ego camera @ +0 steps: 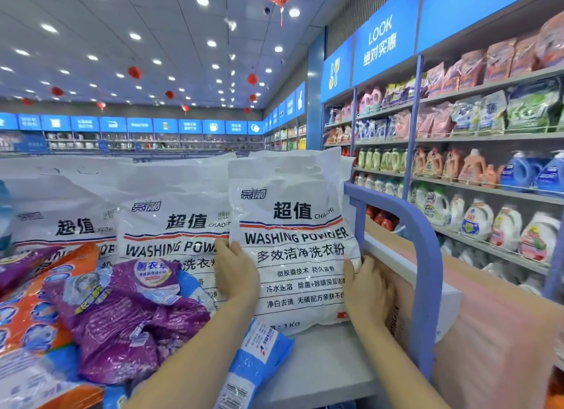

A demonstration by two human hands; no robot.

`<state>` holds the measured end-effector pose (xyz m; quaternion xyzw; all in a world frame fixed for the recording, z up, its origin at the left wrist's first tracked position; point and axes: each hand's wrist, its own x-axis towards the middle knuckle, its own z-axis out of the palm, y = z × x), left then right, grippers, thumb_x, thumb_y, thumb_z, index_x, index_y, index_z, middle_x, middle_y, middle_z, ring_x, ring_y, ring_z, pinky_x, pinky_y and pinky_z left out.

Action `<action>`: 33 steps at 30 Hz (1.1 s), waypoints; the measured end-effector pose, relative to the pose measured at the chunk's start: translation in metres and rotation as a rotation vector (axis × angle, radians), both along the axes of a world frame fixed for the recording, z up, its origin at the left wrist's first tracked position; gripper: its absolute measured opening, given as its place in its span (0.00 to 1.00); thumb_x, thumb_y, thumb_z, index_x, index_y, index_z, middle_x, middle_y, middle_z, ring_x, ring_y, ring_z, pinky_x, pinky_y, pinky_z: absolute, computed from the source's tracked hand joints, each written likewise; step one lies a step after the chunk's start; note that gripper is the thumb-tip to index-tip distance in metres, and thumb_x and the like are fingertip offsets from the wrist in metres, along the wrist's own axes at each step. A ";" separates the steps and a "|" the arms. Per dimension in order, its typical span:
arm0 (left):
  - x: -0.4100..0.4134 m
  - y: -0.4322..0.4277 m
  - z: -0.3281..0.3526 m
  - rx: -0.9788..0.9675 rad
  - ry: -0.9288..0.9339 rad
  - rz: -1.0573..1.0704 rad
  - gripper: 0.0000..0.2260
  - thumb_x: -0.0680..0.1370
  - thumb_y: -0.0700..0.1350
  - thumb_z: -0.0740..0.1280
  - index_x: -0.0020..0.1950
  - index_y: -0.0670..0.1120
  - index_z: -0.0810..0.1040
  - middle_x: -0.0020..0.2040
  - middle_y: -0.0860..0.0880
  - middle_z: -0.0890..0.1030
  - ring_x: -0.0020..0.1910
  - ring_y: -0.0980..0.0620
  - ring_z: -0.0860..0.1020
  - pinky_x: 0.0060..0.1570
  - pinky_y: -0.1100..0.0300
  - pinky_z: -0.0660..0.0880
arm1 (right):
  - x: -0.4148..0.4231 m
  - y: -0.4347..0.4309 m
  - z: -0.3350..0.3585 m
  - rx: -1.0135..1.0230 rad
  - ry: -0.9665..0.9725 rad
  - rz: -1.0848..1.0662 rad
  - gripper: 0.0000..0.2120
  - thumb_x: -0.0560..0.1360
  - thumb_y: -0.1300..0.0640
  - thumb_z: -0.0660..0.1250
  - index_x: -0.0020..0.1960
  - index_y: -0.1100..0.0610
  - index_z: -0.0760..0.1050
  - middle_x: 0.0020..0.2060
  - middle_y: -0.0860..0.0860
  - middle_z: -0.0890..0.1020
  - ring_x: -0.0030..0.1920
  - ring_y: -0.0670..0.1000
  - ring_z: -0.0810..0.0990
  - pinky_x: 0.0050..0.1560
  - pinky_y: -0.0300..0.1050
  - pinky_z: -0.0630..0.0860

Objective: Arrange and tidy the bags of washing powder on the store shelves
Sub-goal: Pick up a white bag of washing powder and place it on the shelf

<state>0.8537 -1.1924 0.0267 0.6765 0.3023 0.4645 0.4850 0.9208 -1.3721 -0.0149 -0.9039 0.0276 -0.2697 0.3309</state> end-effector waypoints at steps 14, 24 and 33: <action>-0.038 0.003 0.023 0.711 0.273 -0.187 0.26 0.78 0.55 0.62 0.70 0.42 0.62 0.68 0.43 0.66 0.69 0.45 0.62 0.69 0.53 0.58 | -0.023 0.030 0.008 -0.412 -0.314 0.391 0.45 0.66 0.22 0.36 0.76 0.43 0.52 0.77 0.54 0.49 0.76 0.58 0.46 0.71 0.63 0.41; -0.033 0.023 -0.004 1.016 1.007 -0.222 0.44 0.70 0.76 0.43 0.76 0.53 0.32 0.75 0.52 0.31 0.75 0.42 0.34 0.70 0.33 0.40 | -0.020 0.041 0.004 -0.338 -0.154 0.239 0.55 0.58 0.19 0.37 0.77 0.49 0.43 0.76 0.60 0.45 0.76 0.57 0.38 0.72 0.62 0.38; -0.085 0.016 0.025 1.115 0.791 -0.180 0.37 0.76 0.68 0.49 0.78 0.50 0.42 0.79 0.45 0.46 0.77 0.44 0.46 0.74 0.41 0.43 | -0.057 0.042 0.021 -0.185 -0.220 0.339 0.38 0.74 0.33 0.55 0.76 0.55 0.56 0.75 0.60 0.54 0.76 0.57 0.50 0.73 0.57 0.47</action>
